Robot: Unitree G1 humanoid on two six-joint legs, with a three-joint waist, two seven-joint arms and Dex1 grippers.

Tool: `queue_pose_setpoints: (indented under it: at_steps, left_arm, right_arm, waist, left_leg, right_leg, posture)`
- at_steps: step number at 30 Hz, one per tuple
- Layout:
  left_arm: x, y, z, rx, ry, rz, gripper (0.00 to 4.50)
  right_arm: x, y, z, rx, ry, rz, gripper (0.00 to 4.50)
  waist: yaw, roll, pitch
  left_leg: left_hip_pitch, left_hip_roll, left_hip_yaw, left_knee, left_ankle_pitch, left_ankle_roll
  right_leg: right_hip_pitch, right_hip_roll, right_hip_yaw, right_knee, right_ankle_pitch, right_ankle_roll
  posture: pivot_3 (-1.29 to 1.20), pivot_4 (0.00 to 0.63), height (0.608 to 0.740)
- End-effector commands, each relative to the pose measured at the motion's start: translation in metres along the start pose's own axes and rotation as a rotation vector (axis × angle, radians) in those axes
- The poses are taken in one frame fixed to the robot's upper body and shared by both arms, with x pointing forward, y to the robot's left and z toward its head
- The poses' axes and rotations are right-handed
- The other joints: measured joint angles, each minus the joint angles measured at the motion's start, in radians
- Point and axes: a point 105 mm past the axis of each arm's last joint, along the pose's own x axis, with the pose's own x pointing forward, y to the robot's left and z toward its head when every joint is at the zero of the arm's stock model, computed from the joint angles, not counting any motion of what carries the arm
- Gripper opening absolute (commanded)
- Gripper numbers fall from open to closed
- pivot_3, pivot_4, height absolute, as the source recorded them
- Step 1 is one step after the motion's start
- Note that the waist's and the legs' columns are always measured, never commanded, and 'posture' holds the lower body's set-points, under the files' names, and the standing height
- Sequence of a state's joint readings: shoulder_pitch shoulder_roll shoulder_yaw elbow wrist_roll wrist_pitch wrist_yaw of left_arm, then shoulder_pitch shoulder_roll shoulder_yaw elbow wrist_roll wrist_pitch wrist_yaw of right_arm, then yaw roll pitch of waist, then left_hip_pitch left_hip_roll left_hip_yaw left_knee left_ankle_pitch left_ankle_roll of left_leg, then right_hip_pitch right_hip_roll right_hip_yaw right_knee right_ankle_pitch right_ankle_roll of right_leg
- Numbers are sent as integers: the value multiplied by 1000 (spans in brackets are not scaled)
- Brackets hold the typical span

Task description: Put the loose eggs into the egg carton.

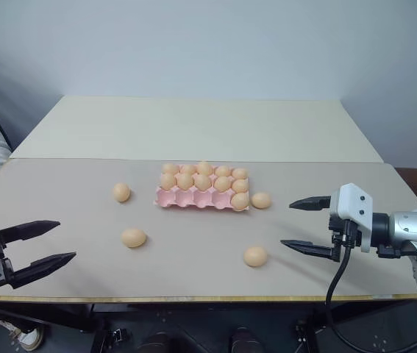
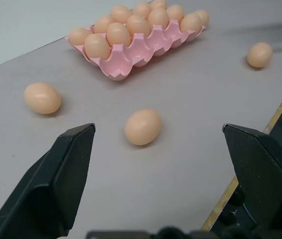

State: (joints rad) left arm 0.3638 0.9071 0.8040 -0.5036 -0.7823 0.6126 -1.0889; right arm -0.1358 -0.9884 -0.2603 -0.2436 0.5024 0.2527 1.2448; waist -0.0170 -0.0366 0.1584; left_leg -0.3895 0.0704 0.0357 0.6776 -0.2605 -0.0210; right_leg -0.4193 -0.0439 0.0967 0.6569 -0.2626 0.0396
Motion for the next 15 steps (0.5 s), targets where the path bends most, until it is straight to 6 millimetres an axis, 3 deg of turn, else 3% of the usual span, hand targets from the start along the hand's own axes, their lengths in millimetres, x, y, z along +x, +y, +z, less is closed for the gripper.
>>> queue_pose_setpoints:
  at_steps: [1,15]
  left_arm:
    - [-2,2,8,59,-14,24,4475]
    - [7,-8,13,70,-35,-33,4475]
  right_arm:
    - [-3,-2,9,-47,-19,-8,4500]
    - [-4,-7,9,-60,-13,-5,4500]
  waist:
    - [0,0,0]
    - [-1,0,0]
  left_leg:
    - [0,0,0,0,0,0]
    - [0,0,0,0,0,0]
  right_leg:
    - [0,0,0,0,0,0]
    - [0,0,0,0,0,0]
  posture:
    - [0,150,740]
    - [0,150,740]
